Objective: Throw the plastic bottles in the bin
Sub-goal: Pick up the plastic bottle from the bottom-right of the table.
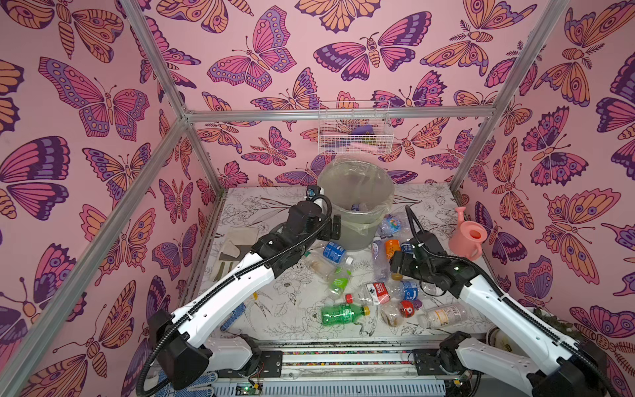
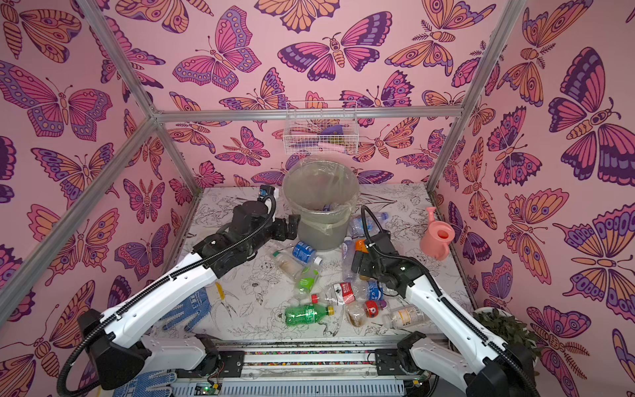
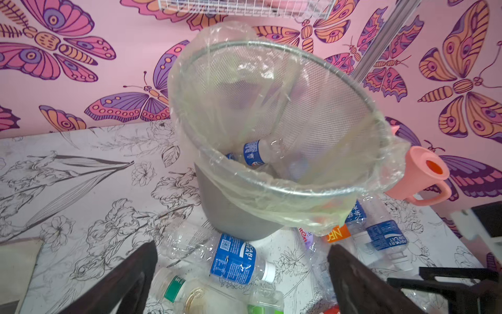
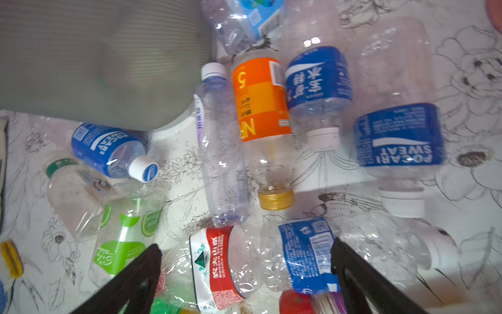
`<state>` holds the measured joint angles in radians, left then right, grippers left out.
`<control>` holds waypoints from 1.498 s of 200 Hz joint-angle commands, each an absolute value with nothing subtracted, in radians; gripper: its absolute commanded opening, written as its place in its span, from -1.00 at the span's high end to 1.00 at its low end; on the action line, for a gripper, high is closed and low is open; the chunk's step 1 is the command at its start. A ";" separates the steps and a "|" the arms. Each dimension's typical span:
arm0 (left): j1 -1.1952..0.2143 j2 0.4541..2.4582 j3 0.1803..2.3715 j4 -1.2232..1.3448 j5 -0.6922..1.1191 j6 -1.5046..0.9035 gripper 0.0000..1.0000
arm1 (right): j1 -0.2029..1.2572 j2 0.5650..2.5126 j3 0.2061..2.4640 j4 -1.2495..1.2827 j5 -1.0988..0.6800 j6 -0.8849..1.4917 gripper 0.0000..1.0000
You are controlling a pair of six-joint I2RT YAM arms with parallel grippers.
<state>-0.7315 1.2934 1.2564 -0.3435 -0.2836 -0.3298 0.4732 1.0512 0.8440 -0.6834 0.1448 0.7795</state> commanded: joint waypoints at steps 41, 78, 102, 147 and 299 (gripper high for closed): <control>-0.720 1.209 1.145 -0.340 -0.310 -0.408 -1.00 | 0.362 1.115 0.918 -0.971 0.144 1.284 -0.98; -0.715 1.195 1.104 -0.340 -0.313 -0.432 -1.00 | 0.360 1.118 0.924 -0.993 0.052 1.439 -0.98; -0.713 1.186 1.091 -0.342 -0.316 -0.439 -1.00 | 0.336 1.114 0.892 -0.990 0.028 1.507 -0.98; -0.711 1.165 1.059 -0.344 -0.326 -0.456 -1.00 | 0.256 1.092 0.822 -0.992 0.012 1.590 -0.95; -0.698 1.132 0.999 -0.351 -0.334 -0.496 -1.00 | 0.167 1.330 0.839 -0.932 -0.043 1.502 -0.63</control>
<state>-0.7113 1.1503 1.0206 -0.3420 -0.3149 -0.4797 0.1749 1.3087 0.8181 -0.9241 -0.0456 1.5097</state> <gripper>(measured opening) 0.999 0.826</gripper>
